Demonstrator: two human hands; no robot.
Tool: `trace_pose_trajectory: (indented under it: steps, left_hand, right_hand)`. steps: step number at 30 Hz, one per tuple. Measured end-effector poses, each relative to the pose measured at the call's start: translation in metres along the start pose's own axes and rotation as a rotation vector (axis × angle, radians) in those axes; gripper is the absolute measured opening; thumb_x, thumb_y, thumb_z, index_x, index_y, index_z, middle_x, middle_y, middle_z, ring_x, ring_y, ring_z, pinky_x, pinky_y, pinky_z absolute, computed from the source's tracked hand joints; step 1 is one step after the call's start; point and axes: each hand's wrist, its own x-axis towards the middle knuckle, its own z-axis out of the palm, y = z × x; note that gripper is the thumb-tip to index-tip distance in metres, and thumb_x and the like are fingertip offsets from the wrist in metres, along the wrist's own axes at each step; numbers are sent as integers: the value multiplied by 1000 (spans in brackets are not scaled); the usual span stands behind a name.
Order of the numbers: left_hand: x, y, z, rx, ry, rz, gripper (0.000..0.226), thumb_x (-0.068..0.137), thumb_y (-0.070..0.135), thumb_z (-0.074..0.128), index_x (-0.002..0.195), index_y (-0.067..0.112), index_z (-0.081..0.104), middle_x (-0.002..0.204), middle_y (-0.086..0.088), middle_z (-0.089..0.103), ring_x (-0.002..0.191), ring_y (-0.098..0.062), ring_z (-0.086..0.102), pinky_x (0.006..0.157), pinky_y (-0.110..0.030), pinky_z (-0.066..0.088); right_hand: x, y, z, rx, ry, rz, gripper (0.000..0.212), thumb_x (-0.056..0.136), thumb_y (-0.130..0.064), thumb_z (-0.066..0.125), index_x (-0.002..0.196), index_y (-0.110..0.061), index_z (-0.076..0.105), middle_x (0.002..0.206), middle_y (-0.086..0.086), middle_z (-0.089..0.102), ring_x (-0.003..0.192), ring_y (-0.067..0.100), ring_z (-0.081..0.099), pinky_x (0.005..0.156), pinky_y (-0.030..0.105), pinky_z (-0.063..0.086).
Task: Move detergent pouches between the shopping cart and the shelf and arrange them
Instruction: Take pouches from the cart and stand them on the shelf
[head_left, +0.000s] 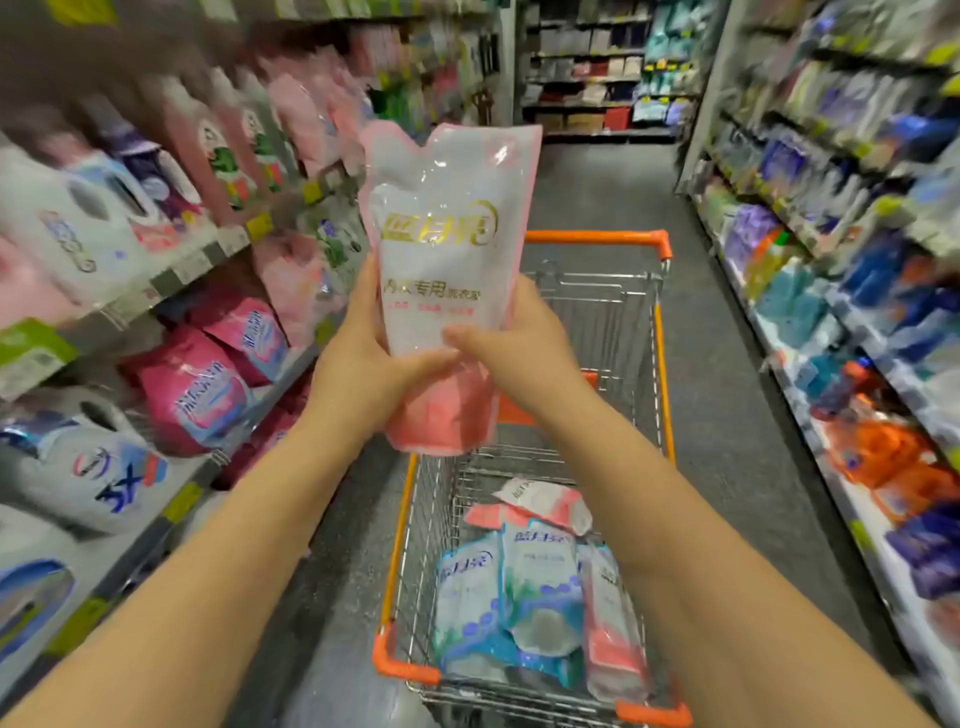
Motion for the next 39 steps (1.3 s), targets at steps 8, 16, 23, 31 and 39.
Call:
trace_pose_trajectory:
  steps: [8,16,23,31,39]
  left_hand:
    - [-48,-110,164,70,-317,-335,118,41,55,68,146,38,18,129,0,59,113,-24,59,94,-43,48]
    - [-121,-200,218,218,-587,-589,100,49,49,67,140,37,26,125,1,60,110,-28,58,90,-41,47]
    - [-141,-248,215,444,-725,-844,101,66,43,77,145,17,20,134,-12,51,118,-31,53,95,-37,45]
    - [-127,-250,200,467,-848,-813,65,80,23,69,136,13,39,129,-8,55,115,-26,54,91,-29,41]
    - [-74,-195,112,298,-312,-689,24,87,27,55,106,19,67,104,-7,69,100,-25,62,74,-24,43]
  right_hand:
    - [-29,189,-46,-165,69,526,56,75,-19,70,125,-10,47,120,10,62,111,28,59,92,40,48]
    - [-88,310,-21,-211,3,926,60,81,-18,63,133,-5,36,124,11,57,114,31,56,92,36,47]
    - [-110,364,25,-217,-87,1026,50,83,-14,51,132,-8,44,116,15,62,103,33,61,86,40,52]
    - [-109,345,25,-266,-22,1027,49,82,-4,52,130,-7,41,126,15,55,111,32,55,84,31,46]
    - [-48,235,74,-221,-107,608,34,86,-8,48,117,-16,60,114,7,66,98,22,59,80,26,42]
